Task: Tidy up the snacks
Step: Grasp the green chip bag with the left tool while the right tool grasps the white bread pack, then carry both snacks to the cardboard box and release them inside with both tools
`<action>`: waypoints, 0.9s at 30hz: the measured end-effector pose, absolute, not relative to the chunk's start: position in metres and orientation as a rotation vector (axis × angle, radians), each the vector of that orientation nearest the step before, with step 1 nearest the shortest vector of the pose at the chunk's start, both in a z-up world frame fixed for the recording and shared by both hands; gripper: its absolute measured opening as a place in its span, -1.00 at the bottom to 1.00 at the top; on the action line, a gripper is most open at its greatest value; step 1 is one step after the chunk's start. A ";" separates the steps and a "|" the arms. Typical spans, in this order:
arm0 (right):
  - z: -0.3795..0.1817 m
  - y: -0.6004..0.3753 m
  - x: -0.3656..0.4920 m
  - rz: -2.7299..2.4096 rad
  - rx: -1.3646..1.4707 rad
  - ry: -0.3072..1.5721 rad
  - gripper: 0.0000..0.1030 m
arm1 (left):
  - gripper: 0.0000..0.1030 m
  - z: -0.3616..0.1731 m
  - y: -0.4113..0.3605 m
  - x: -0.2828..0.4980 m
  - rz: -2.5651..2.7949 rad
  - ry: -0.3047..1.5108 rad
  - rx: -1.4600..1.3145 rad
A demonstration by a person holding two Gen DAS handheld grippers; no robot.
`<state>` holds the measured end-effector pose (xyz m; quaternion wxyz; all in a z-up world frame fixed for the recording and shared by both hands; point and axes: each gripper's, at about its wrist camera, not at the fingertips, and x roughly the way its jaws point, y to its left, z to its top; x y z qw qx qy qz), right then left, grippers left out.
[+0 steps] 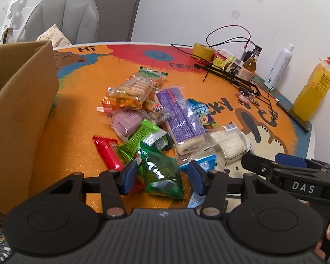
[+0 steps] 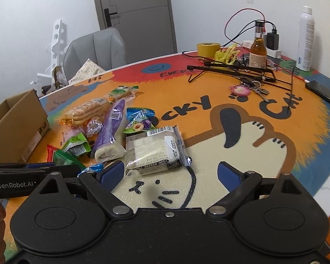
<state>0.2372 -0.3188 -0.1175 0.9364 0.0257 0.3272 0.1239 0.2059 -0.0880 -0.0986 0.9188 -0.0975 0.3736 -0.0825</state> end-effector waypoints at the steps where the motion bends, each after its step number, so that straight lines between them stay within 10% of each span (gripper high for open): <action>1: -0.118 -0.317 0.239 0.257 0.044 0.669 0.81 | -0.05 -0.099 -0.089 0.206 -0.168 0.764 -0.199; 4: -0.119 -0.311 0.245 0.264 0.018 0.668 0.81 | -0.40 -0.100 -0.089 0.208 -0.161 0.774 -0.193; 18: -0.130 -0.285 0.265 0.276 -0.071 0.687 0.83 | -0.45 -0.083 -0.071 0.201 -0.138 0.712 -0.217; 27: -0.127 -0.285 0.255 0.268 -0.058 0.681 0.05 | -0.45 -0.080 -0.061 0.198 -0.136 0.704 -0.214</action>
